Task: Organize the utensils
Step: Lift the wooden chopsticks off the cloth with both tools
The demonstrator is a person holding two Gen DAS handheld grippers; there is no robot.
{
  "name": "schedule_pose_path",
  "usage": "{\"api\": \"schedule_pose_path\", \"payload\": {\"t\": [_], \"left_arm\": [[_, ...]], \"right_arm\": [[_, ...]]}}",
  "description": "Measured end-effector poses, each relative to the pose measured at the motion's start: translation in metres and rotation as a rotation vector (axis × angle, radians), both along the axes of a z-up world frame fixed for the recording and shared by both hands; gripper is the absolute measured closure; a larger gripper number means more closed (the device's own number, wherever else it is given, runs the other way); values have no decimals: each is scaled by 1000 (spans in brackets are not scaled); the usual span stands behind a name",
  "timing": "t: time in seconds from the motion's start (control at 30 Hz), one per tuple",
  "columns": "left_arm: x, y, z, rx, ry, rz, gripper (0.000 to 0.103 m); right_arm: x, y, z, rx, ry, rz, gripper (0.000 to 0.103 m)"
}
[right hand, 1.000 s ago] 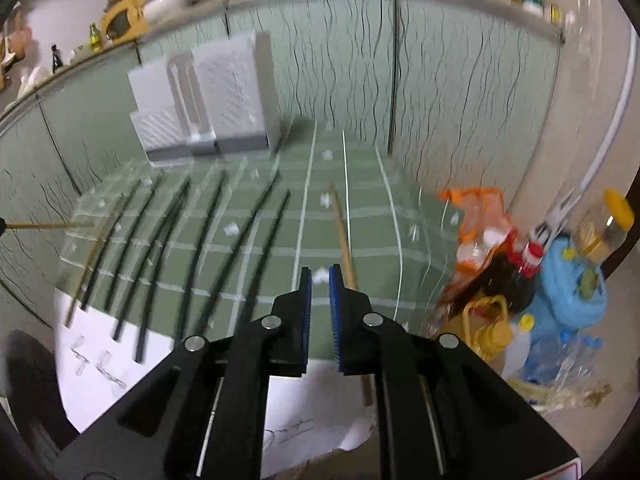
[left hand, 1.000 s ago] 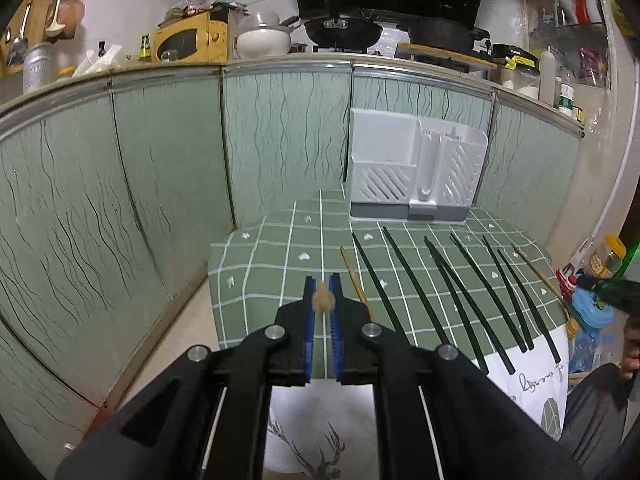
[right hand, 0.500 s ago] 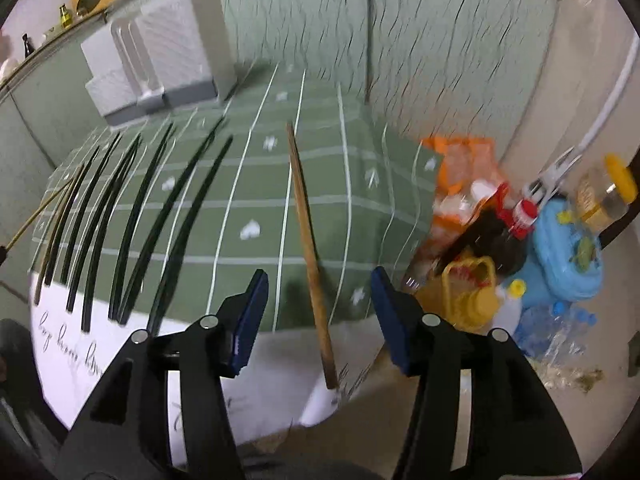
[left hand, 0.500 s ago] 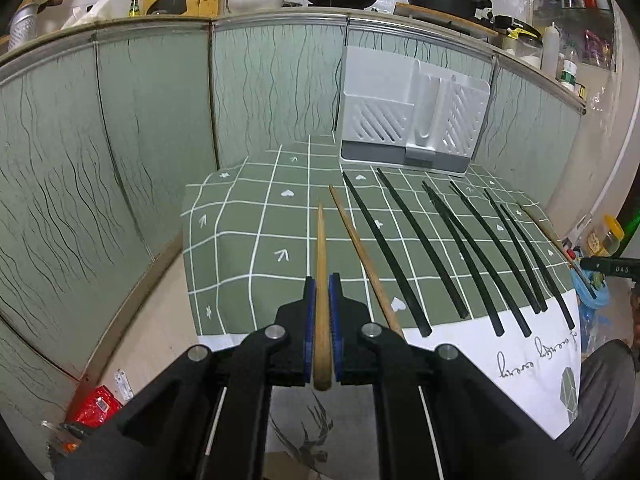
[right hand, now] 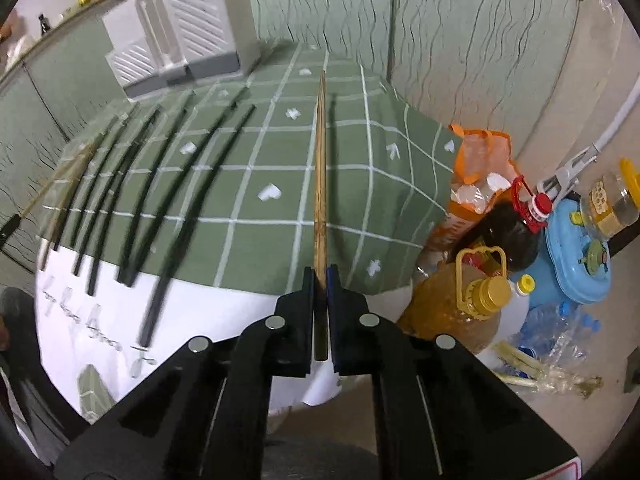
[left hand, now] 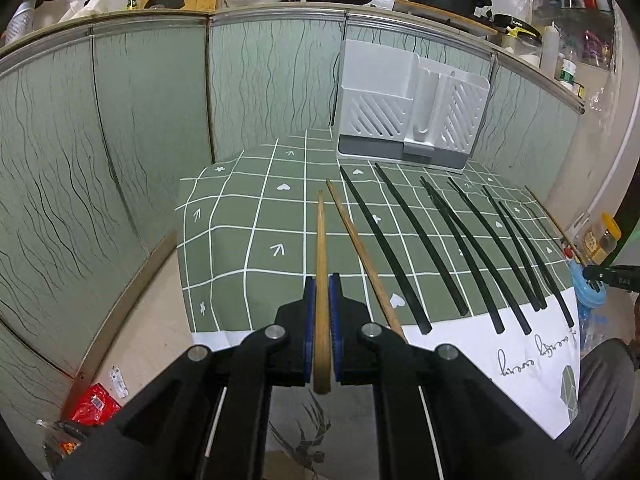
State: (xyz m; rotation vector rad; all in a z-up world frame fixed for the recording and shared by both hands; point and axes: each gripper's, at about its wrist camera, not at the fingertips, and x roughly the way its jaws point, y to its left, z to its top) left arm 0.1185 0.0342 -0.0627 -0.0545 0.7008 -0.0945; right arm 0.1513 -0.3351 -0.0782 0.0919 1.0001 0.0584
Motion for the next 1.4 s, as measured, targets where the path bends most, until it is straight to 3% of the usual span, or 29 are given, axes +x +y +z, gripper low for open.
{"api": "schedule_pose_path", "payload": {"t": [0.27,0.5,0.8,1.03,1.4], "left_arm": [[-3,-2,18,-3,-40,-9,96],[-2,-7,23,-5,-48,-16,96],[-3,-10,19,-8,-45,-22,96],[-6,-8,38,-13,-84,-25,96],[3,-10,90,-5,-176,-42,96]], "right_arm": [[-3,20,30,25,-86,39,97],[6,33,11,32,-45,65,97],[8,39,-3,44,-85,41,97],[-5,45,45,-4,-235,24,97],[0,49,116,23,-395,32,97]]}}
